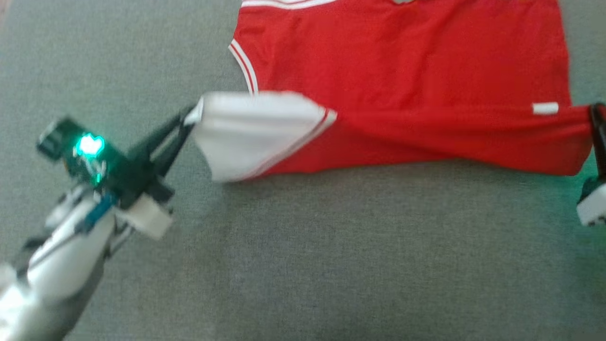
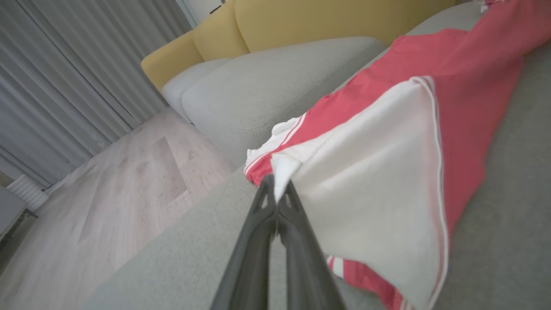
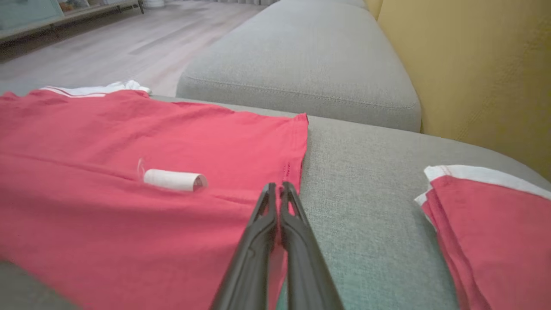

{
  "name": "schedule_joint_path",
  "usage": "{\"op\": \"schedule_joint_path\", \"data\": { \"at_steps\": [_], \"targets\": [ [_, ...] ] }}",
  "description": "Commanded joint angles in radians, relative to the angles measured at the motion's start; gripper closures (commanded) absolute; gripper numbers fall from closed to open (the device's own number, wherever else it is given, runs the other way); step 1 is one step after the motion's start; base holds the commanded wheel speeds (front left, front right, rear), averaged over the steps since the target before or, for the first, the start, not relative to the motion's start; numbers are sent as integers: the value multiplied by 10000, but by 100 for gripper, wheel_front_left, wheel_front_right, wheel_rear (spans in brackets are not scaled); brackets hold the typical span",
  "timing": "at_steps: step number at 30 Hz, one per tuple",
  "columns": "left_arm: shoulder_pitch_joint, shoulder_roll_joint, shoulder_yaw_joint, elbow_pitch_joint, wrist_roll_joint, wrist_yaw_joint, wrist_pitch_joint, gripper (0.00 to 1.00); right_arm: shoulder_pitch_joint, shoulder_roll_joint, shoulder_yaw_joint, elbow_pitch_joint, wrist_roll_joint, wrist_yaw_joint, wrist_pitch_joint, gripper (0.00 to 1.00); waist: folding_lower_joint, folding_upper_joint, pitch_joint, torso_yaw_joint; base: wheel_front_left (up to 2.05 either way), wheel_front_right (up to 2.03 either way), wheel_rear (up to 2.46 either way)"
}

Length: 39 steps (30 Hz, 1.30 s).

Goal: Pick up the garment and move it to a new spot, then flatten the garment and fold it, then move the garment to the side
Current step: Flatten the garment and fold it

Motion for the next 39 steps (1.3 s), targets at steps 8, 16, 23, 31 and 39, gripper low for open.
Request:
{"op": "schedule_joint_path", "data": {
  "at_steps": [8, 16, 23, 31, 39],
  "targets": [
    [-2682, -187, -283, 1113, 138, -220, -20, 100, -1683, -669, 708, 975, -378, -9, 269, 100, -3, 0, 852, 149, 0, 0, 0],
    [-2677, -927, 15, 2082, -921, -126, -20, 0, -2520, -273, 1161, 1768, -477, -9, -688, 0, -3, 0, 853, -32, 0, 0, 0],
    [82, -1909, 1549, 1525, -2229, 578, -20, 0, -2012, 309, 926, 1873, -465, -9, -1661, 0, -3, 0, 246, -152, 0, 0, 0],
    [1473, -2674, 2094, 2057, -2688, 337, -20, 0, -1418, 722, 716, 2016, -426, -9, -1958, 0, -3, 0, 24, -346, 0, 0, 0],
    [1084, -2950, 2056, 3123, -2684, 12, -20, 0, -1440, 718, 753, 2140, -362, -9, -1963, 0, -3, 0, 131, -580, 0, 0, 0]
  ]
}}
